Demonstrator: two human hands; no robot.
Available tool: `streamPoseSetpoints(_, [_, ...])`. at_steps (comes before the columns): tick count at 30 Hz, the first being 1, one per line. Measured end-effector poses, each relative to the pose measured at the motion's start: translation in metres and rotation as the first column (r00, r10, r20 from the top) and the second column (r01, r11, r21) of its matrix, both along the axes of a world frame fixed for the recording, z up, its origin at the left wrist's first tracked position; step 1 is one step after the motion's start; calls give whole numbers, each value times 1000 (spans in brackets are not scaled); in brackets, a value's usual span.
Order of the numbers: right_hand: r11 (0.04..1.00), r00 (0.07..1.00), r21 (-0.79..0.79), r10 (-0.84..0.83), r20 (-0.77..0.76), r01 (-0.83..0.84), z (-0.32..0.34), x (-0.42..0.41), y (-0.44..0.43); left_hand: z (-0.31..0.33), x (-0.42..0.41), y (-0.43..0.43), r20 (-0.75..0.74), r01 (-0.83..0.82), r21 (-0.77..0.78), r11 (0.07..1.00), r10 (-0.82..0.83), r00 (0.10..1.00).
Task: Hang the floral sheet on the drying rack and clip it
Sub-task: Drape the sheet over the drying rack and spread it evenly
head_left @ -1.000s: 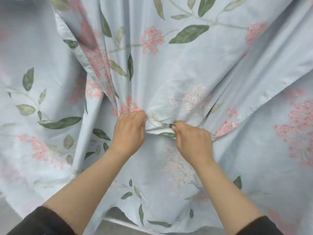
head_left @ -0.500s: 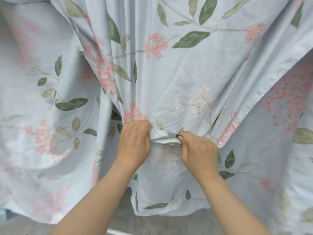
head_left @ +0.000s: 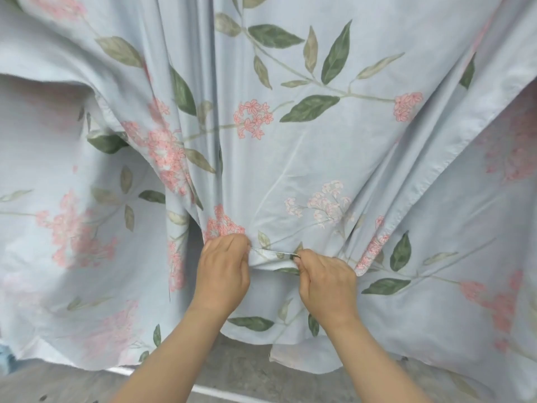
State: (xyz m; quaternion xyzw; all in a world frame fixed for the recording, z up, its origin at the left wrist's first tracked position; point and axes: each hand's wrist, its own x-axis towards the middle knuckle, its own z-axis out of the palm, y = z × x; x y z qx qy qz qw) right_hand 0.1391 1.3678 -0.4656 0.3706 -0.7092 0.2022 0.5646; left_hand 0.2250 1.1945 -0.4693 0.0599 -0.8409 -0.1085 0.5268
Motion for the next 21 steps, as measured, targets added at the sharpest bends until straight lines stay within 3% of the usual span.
streamPoseSetpoints(21, [994, 990, 107, -15, 139, 0, -85, 0, 11, -81, 3, 13, 185, 5, 87, 996, -21, 983])
